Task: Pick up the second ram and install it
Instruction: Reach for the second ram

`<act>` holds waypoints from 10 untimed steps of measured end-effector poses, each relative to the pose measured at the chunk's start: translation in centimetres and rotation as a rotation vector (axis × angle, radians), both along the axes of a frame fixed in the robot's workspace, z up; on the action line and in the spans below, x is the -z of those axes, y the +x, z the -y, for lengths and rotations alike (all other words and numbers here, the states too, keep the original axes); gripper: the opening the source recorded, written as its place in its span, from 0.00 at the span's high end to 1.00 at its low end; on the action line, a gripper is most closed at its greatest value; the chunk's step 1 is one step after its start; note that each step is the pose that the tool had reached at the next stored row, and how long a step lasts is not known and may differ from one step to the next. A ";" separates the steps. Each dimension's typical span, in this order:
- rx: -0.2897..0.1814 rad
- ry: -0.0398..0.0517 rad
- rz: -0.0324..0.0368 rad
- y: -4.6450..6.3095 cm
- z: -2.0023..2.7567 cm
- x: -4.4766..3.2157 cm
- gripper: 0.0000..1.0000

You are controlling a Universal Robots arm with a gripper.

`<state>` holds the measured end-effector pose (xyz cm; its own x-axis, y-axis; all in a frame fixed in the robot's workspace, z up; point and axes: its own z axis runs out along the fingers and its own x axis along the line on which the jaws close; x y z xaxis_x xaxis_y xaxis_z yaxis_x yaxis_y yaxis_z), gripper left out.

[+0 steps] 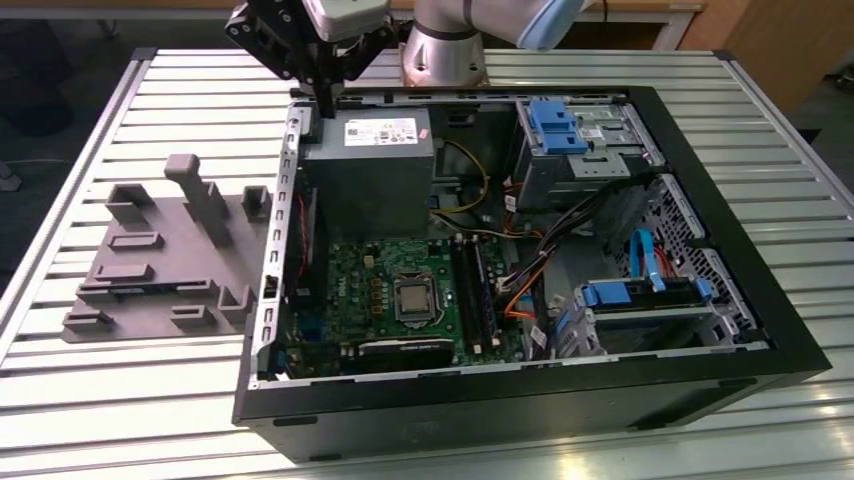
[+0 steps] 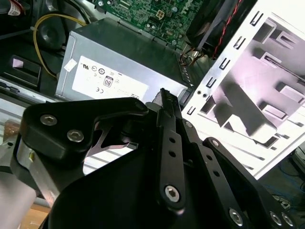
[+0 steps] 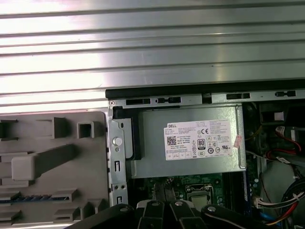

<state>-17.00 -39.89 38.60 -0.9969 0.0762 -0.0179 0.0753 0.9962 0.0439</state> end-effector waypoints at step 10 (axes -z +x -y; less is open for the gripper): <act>0.000 -0.0001 -0.0014 -0.7 0.00 0.11 0.87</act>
